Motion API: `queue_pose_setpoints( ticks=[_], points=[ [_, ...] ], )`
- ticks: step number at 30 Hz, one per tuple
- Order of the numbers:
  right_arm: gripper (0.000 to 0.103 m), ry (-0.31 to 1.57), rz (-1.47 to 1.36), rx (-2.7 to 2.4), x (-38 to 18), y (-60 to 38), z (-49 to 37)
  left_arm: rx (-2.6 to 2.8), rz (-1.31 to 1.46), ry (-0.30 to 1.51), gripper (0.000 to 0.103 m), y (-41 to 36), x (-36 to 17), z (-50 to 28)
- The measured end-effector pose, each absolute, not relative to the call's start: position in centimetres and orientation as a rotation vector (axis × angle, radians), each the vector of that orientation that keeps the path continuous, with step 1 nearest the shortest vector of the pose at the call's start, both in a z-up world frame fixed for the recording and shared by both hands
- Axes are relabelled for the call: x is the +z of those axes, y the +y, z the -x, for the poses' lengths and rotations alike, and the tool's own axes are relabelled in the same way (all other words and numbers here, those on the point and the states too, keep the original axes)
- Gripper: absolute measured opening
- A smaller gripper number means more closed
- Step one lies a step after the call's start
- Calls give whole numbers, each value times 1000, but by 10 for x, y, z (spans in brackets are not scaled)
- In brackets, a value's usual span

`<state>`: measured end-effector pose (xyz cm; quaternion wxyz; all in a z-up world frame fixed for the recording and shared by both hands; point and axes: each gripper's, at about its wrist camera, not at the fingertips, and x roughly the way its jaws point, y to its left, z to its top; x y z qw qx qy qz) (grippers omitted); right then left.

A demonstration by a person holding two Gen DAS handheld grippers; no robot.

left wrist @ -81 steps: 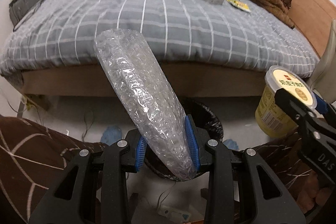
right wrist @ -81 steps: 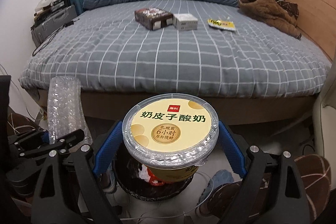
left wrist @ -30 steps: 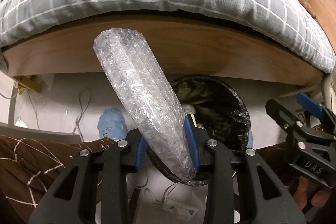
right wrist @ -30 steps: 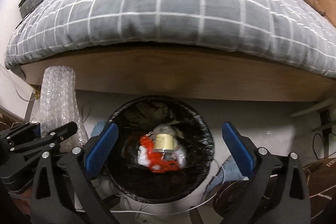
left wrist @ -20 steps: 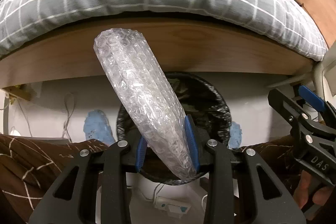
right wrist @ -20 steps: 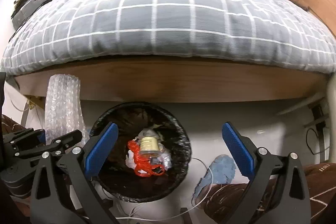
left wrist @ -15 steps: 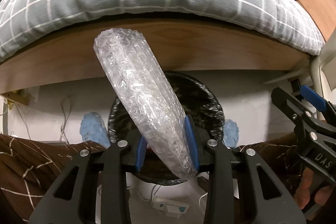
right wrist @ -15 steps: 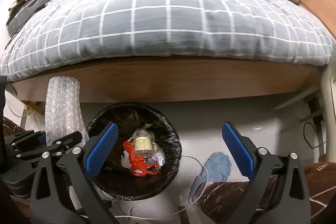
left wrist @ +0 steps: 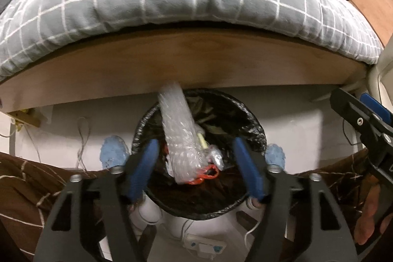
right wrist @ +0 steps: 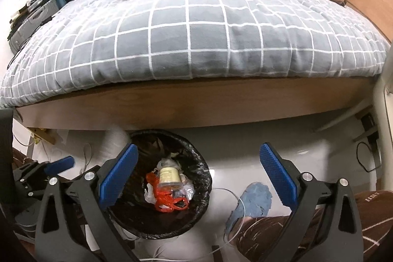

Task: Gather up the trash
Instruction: 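Move both grippers up from the bin back toward the bed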

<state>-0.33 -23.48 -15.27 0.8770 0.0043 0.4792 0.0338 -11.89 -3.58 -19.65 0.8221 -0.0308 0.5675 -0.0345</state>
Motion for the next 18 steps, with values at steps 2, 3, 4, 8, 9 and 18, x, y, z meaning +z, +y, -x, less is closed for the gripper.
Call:
queue_pose_setpoints(
  ticks=[2, 3, 4, 8, 9, 18],
  points=[
    [95, 986, -4, 70, -149, -233, 2, -56, 55, 1193, 78, -33, -191, 118],
    [95, 978, -6, 70, -146, -233, 2, -45, 54, 1187, 81, -32, -187, 117],
    [95, 968, -7, 71, -142, -233, 3, -38, 60, 1172, 86, -29, -182, 117],
    [95, 911, -6, 70, -124, -235, 5, -1, 50, 1096, 94, -21, -156, 116],
    [95, 894, -2, 68, -120, -235, 5, 2, 51, 1077, 96, -19, -150, 115],
    [95, 769, 14, 51, -95, -240, 2, -2, 63, 995, 97, -12, -119, 99]
  ],
)
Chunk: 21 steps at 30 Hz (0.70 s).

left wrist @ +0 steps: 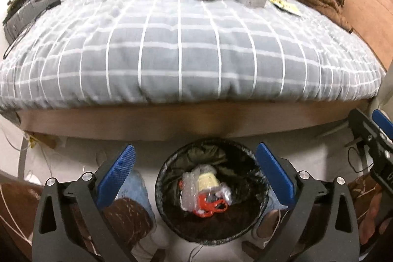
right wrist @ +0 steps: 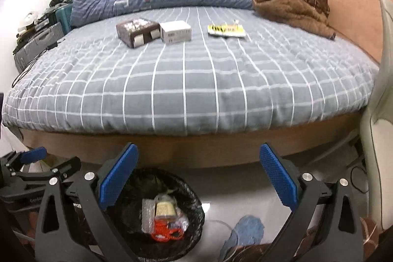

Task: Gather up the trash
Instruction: 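Move both grippers up from the bin back toward the bed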

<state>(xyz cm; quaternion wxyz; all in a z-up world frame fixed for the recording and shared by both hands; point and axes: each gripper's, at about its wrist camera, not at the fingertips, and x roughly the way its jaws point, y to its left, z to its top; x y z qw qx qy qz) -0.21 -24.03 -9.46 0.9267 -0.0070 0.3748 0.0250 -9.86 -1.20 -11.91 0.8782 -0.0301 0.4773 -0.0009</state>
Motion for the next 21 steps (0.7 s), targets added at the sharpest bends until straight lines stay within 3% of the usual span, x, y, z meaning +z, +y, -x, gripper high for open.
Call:
queue_pose_setpoints(
  ticks=[12, 21],
  points=[
    [95, 653, 37, 62, -63, -243, -43, -14, 84, 835, 97, -12, -72, 49],
    [95, 630, 25, 80, -51, -245, -94, 7, 63, 816, 97, -10, -61, 9]
  ],
)
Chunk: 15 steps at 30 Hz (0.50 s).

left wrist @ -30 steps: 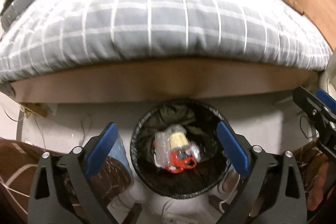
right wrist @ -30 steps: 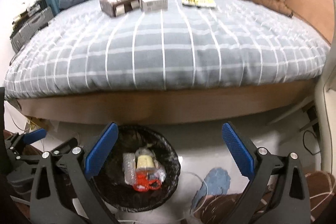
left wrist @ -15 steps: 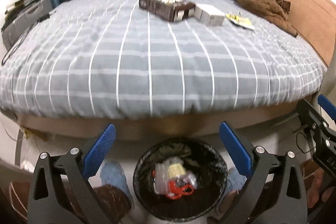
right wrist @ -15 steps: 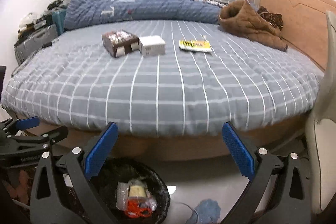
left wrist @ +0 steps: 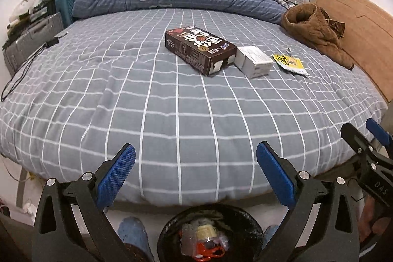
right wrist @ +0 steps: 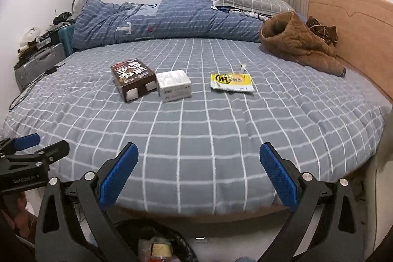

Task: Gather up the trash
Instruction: 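Move both grippers up from the bin back toward the bed, then reach the left gripper to the chocolate box while the right approaches the yellow packet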

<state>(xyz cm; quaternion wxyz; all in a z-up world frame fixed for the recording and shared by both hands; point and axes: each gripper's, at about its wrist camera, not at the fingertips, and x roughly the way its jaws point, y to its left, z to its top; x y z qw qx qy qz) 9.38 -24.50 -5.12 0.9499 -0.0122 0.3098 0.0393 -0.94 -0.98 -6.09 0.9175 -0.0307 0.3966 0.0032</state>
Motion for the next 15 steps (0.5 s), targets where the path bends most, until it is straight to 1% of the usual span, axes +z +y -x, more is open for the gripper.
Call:
queue_pose_setpoints(
  ticks=[6, 15],
  points=[
    [95, 626, 27, 96, -51, -245, -125, 13, 24, 829, 97, -13, -66, -29],
    [95, 637, 58, 75, -57, -251, -178, 18, 36, 826, 97, -11, -64, -91]
  ],
)
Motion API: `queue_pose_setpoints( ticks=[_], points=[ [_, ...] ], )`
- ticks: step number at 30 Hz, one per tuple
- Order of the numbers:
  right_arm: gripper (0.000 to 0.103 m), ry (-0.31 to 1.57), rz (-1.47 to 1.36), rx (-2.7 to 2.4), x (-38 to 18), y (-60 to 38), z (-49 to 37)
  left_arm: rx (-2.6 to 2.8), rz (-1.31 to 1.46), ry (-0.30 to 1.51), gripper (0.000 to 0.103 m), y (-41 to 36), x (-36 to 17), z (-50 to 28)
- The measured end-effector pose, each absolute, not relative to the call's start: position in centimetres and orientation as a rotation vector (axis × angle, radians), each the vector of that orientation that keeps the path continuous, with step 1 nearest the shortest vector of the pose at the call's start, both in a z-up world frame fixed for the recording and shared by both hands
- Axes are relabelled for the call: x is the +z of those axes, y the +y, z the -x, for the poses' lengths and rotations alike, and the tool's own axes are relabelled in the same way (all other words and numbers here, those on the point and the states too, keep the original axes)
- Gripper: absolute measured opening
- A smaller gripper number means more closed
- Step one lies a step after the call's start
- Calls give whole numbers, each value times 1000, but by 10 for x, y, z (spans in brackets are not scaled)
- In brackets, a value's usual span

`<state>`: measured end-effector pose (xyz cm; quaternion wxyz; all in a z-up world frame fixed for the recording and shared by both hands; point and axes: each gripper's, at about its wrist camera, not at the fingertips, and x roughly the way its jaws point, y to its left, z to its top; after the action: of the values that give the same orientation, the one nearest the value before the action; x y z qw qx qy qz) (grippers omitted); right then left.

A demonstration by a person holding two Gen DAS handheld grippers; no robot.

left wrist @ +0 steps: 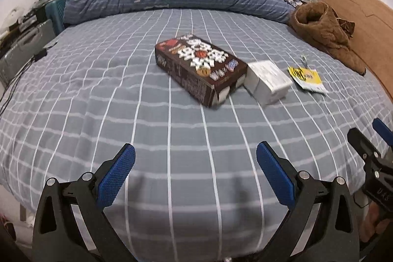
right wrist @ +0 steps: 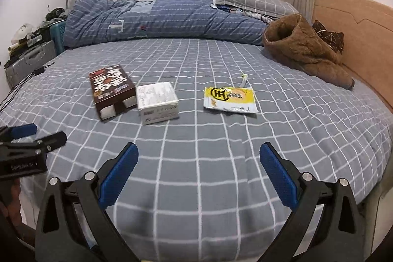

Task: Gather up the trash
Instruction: 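Reach the left gripper to the chocolate box while the right approaches the yellow packet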

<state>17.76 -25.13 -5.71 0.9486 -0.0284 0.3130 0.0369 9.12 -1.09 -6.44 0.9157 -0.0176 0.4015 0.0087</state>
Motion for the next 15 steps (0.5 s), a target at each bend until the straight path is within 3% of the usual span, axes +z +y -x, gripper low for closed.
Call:
queue_pose_setpoints(
  ticks=[15],
  points=[
    [95, 656, 62, 19, -66, -273, -258, 112, 43, 798, 97, -19, -55, -189]
  ],
)
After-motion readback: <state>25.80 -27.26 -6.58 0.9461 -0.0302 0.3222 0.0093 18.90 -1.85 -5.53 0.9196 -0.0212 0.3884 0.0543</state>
